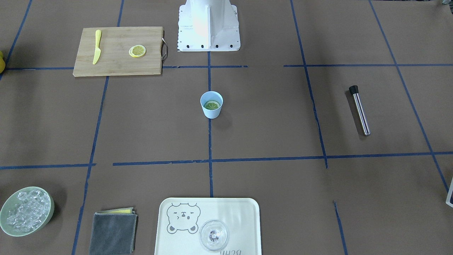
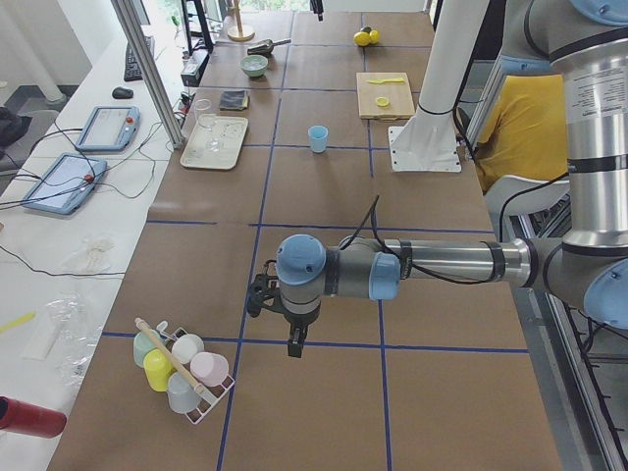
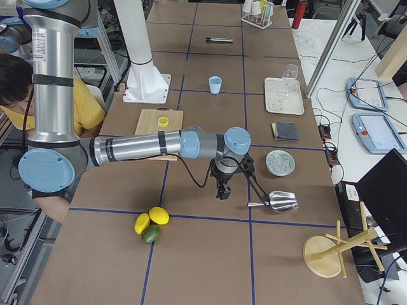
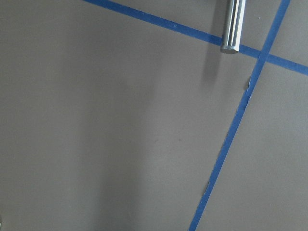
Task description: Squeeze lemon into cup
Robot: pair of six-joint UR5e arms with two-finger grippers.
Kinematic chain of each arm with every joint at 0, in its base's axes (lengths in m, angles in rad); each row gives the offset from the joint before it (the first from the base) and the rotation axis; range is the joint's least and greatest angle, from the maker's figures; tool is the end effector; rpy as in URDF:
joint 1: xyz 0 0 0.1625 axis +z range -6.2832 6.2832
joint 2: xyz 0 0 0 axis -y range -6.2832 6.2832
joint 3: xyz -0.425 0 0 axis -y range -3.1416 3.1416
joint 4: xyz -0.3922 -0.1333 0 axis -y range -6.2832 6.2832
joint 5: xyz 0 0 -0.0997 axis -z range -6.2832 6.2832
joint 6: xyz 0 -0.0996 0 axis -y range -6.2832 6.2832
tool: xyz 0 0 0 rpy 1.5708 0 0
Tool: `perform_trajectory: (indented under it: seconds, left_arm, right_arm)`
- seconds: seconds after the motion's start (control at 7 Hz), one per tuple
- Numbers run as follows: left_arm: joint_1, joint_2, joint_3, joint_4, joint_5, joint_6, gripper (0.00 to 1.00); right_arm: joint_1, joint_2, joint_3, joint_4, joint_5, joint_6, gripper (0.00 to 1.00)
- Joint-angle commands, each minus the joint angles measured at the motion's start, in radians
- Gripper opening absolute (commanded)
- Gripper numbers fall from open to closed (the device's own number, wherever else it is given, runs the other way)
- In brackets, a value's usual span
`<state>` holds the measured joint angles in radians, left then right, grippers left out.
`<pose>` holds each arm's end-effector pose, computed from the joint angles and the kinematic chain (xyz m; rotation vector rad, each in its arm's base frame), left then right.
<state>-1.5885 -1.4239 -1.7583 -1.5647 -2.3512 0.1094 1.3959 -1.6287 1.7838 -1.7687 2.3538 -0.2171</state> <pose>-0.0709 -0.4306 0.6343 0.0823 0.7770 0.1005 -0.0179 -0.4634 0.6010 -0.0242 -0.7880 -0.3549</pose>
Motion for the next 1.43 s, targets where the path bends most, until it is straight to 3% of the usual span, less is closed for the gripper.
perform_trajectory:
  seconds: [0.0,0.71,1.29]
  left_arm:
    - [0.001,-0.075,0.002,0.112,0.001,-0.001,1.0]
    - [0.001,-0.061,0.008,0.106,0.003,0.006,1.0]
    - [0.001,-0.061,0.008,0.104,0.003,0.009,1.0]
  right_arm:
    - [0.0,0.0,0.003,0.0,0.001,0.001,1.0]
    - [0.014,-0.026,0.0,0.0,-0.004,-0.008,1.0]
    - [0.106,-0.065,-0.014,0.014,0.007,-0.033,1.0]
